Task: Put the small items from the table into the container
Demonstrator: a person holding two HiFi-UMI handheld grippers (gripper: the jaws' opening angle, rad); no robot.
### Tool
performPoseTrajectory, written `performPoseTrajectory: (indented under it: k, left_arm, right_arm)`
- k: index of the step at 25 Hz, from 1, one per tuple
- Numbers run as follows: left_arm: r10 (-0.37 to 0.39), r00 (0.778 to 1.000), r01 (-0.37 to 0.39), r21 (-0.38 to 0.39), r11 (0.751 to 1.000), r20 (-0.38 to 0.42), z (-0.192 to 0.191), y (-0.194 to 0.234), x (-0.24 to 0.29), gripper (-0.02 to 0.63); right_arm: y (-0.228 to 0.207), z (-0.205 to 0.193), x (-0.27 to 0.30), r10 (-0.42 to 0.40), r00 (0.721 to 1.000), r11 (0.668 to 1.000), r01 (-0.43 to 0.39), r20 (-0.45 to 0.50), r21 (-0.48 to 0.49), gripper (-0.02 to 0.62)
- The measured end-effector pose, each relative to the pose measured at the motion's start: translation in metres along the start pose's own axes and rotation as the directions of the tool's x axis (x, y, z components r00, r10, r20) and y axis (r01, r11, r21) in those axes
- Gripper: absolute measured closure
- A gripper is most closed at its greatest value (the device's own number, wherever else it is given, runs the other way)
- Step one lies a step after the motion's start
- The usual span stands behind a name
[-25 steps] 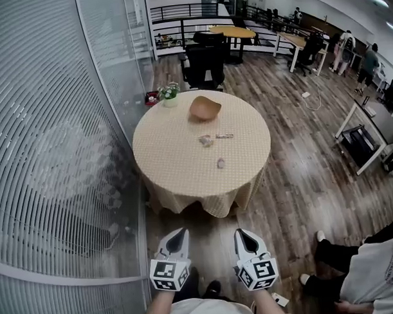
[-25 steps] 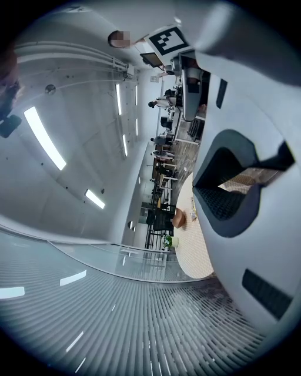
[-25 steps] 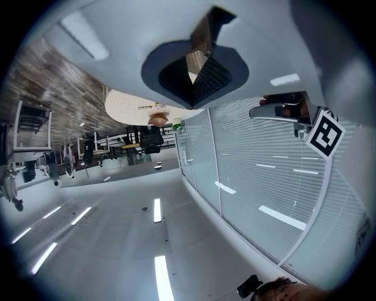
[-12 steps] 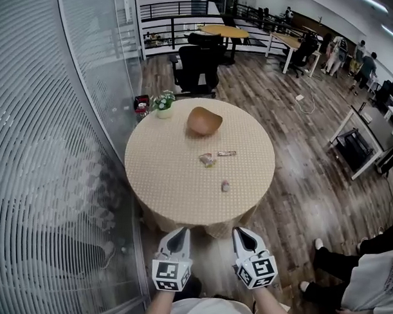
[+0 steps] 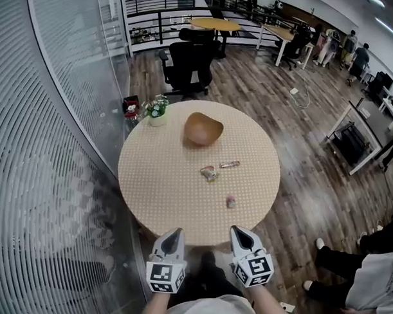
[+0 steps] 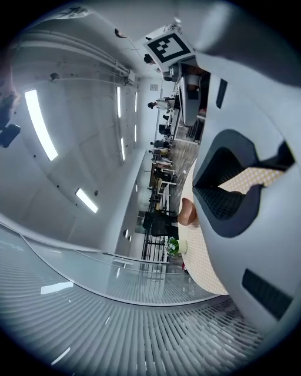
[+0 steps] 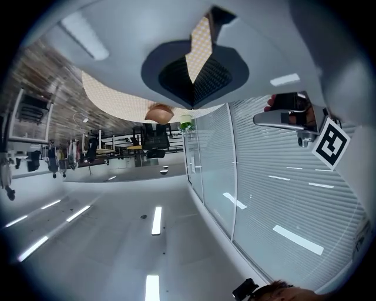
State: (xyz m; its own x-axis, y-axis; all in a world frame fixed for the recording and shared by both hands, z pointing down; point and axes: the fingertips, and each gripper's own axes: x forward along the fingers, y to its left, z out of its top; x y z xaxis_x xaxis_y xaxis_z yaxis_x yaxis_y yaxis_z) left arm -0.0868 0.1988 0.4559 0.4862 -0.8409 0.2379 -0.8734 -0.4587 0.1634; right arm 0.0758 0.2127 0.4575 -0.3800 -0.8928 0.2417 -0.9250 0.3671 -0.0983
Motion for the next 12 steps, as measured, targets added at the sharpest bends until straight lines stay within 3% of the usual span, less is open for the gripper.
performPoseTrajectory:
  k: [12]
  left_arm:
    - [0.004, 1.0, -0.004, 0.005, 1.0, -0.018, 0.034, 0.057, 0.139, 0.6]
  right_arm:
    - [-0.066, 0.002, 0.158, 0.049, 0.997, 0.997, -0.052, -0.063, -0.052, 0.592]
